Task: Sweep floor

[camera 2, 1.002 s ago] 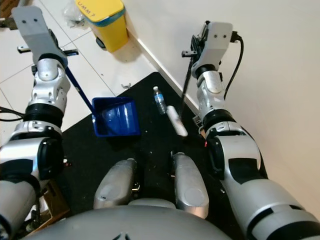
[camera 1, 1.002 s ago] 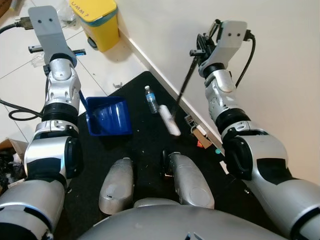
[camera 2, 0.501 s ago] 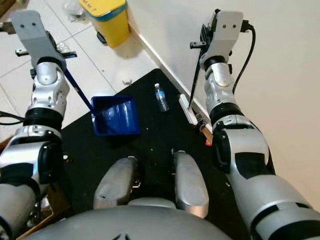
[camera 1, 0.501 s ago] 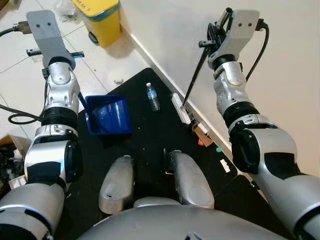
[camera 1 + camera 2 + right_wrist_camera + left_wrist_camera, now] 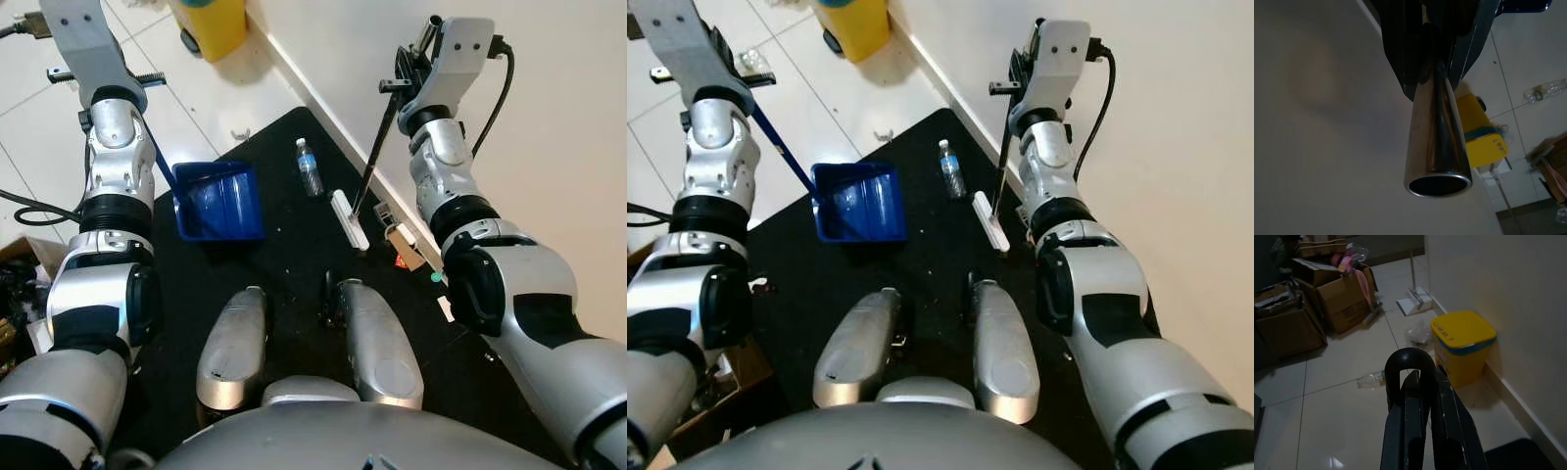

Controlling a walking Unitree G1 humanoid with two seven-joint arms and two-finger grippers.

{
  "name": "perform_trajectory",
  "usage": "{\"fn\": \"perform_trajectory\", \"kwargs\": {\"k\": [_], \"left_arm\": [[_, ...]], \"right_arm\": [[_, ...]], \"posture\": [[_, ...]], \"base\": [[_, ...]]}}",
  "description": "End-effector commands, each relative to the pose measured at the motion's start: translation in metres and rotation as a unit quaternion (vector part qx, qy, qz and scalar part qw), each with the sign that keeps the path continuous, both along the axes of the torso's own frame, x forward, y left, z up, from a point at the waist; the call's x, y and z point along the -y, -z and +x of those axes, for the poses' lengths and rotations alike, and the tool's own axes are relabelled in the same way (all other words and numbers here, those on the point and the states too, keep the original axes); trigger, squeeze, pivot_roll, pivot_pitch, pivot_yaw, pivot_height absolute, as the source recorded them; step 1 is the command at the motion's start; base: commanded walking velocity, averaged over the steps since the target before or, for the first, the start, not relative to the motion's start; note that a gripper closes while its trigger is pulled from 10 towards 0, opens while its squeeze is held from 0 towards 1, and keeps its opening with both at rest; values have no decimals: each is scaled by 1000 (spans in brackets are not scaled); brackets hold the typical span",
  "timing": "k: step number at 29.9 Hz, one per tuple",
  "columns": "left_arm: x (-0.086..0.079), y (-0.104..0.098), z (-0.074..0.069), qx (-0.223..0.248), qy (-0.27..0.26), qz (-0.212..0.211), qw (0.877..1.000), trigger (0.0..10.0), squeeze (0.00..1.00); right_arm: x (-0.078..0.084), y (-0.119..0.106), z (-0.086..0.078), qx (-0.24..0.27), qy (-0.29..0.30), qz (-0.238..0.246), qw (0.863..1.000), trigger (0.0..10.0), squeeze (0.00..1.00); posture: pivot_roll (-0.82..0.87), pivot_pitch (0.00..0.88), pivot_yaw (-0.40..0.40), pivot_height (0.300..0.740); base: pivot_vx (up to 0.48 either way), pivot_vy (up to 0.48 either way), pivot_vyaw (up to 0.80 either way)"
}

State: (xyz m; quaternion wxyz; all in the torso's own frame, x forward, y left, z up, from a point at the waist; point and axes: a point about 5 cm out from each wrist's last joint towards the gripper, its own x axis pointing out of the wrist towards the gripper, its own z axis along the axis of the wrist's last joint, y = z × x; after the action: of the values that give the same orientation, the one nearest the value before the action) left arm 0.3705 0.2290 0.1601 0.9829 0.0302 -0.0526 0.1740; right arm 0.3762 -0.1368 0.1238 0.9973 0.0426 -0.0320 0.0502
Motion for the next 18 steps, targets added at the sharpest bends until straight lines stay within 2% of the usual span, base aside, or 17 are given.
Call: {"fn": "perform_trajectory", "kwargs": {"k": [1,6,8,13,16,18], "left_arm": [[3,-9,1,26,2,-9,1000,10000,0],[2,-12,2,33,3,-17,999,10000,0],[6,-13,4,41,12,-53,998,10000,0],[11,-16,6,53,25,-86,995,10000,0],[15,-19,7,59,35,-86,994,10000,0],[26,-19,9,58,61,-79,993,10000,0]], "right_arm": [[-2,-9,5,8,-1,3,1000,10000,0],[-5,-19,9,20,-6,1,1000,10000,0],[-4,-25,11,29,-8,-10,999,10000,0],[-3,-26,12,31,-8,-18,999,10000,0],[-3,-26,12,28,-9,-19,999,10000,0],[-9,-20,11,9,-15,0,1000,10000,0]], "posture": [[373,251,-36,740],[364,238,-49,740],[361,231,-58,740],[370,228,-61,740],[378,229,-61,740],[397,228,-55,740]], "base": [[0,0,0],[0,0,0],[0,0,0],[0,0,0],[0,0,0],[0,0,0]]}}
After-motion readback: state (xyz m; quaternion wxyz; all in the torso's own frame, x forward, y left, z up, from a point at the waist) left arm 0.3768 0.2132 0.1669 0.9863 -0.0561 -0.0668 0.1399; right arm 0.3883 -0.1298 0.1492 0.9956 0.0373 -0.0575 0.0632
